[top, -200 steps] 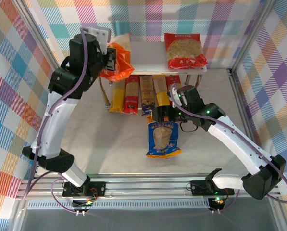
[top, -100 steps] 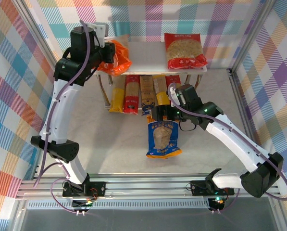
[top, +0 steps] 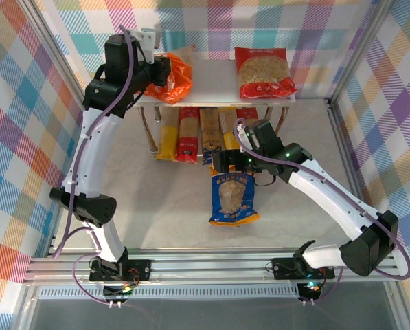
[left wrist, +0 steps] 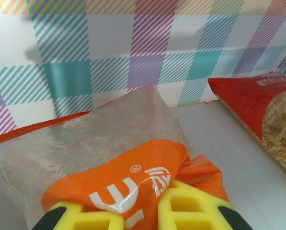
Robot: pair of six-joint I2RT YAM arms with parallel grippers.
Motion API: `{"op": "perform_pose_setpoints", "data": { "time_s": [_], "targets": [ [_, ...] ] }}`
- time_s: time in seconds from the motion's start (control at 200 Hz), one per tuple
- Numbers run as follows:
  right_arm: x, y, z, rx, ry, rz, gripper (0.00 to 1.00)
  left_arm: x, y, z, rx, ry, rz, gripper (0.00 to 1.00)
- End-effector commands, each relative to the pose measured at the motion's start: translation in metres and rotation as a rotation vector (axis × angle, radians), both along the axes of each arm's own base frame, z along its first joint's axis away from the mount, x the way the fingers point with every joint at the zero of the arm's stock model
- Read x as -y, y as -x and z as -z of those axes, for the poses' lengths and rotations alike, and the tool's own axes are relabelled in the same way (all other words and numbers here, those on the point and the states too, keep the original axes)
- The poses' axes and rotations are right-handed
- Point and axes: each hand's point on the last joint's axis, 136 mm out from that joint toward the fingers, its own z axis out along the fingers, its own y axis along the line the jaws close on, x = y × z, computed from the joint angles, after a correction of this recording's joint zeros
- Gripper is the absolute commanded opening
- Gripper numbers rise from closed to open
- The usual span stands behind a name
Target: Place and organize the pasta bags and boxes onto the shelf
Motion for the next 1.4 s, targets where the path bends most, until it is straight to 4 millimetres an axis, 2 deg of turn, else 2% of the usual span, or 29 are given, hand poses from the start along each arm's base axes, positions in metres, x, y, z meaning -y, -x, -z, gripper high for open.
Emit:
{"op": "perform_pose_setpoints", "data": {
  "time_s": [0.0, 0.16, 0.44, 0.57, 0.72, 0.825, 0.895, 1.085, 1.235, 1.305, 1.395],
  "targets": [
    [-0.005, -0.004, -0.008, 0.026, -0.007, -0.007, 0.98, 0.0, -0.003, -0.05, 0.179, 0.043, 0.03, 0.01],
    [-0.005, -0.004, -0.005, 0.021, 0.001, -0.009, 0.97, 0.004, -0.011, -0.021, 0.125, 0.0, 0.053, 0.0],
    [-0.006, -0.005, -0.004, 0.018, 0.007, -0.014, 0.98, 0.004, -0.007, 0.025, 0.036, -0.134, 0.096, 0.0],
    [-0.008, -0.005, -0.002, 0.009, 0.004, -0.017, 0.98, -0.003, -0.009, 0.045, 0.0, -0.193, 0.077, 0.07],
    [-0.009, -0.004, -0.001, 0.001, 0.002, -0.016, 0.97, -0.011, -0.01, 0.064, -0.035, -0.24, 0.04, 0.25],
    [-0.008, -0.004, -0.003, 0.004, 0.003, -0.014, 0.98, -0.015, -0.008, 0.074, -0.055, -0.249, 0.027, 0.52],
    [-0.007, -0.004, -0.003, 0.005, 0.008, -0.01, 0.97, -0.015, -0.005, 0.08, -0.068, -0.243, 0.029, 0.62],
    [-0.002, -0.002, -0.003, 0.006, 0.025, 0.0, 0.98, -0.014, 0.0, 0.087, -0.08, -0.207, 0.036, 0.73],
    [0.005, -0.001, 0.0, 0.006, 0.054, 0.018, 0.98, -0.01, 0.003, 0.082, -0.068, -0.165, 0.045, 0.75],
    [0.01, 0.0, 0.001, 0.01, 0.07, 0.031, 0.97, -0.014, 0.003, 0.072, -0.026, -0.142, 0.017, 0.75],
    [0.016, 0.002, 0.003, 0.015, 0.088, 0.046, 0.97, -0.023, 0.007, 0.048, 0.064, -0.103, -0.039, 0.77]
  ]
}}
